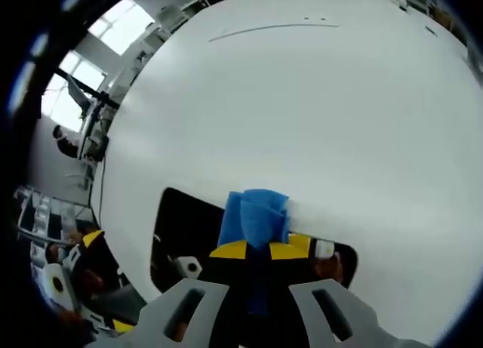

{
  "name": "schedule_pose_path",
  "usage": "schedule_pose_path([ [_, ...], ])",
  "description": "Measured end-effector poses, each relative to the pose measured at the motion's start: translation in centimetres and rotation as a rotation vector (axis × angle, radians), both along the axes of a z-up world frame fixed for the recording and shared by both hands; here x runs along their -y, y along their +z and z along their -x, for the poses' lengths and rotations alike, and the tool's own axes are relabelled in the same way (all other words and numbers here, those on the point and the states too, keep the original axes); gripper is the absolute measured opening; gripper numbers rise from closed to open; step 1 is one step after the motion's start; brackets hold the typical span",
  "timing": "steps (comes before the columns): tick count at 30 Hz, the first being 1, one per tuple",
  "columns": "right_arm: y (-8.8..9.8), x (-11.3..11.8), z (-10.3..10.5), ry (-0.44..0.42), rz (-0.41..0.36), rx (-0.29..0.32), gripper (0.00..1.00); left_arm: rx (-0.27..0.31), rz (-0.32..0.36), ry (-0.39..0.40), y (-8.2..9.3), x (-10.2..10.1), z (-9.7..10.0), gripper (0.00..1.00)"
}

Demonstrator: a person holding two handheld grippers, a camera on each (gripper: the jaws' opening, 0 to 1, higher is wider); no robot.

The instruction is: Wipe the mirror surface with the cleaning cloth until all visible marks leave the cleaned area.

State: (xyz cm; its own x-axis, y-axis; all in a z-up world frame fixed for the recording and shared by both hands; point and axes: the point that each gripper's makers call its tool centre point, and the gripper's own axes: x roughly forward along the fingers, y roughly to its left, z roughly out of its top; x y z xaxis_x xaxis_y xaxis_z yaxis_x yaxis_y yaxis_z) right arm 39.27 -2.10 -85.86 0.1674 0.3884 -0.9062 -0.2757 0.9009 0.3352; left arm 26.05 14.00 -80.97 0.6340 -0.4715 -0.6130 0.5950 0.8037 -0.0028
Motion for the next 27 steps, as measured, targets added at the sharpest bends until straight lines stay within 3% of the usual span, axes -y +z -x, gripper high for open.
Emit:
schedule_pose_path([
  [18,-0.2,0.3,-0.2,0.003,0.02,0.023,0.02,0.004,-0.01,0.008,-0.1,-0.3,-0.1,0.99],
  [27,-0.1,0.4,1.0,0.03,0.049,0.045,0.02,0.008,-0.018,0.008,0.0,-0.3,-0.1,0.99],
])
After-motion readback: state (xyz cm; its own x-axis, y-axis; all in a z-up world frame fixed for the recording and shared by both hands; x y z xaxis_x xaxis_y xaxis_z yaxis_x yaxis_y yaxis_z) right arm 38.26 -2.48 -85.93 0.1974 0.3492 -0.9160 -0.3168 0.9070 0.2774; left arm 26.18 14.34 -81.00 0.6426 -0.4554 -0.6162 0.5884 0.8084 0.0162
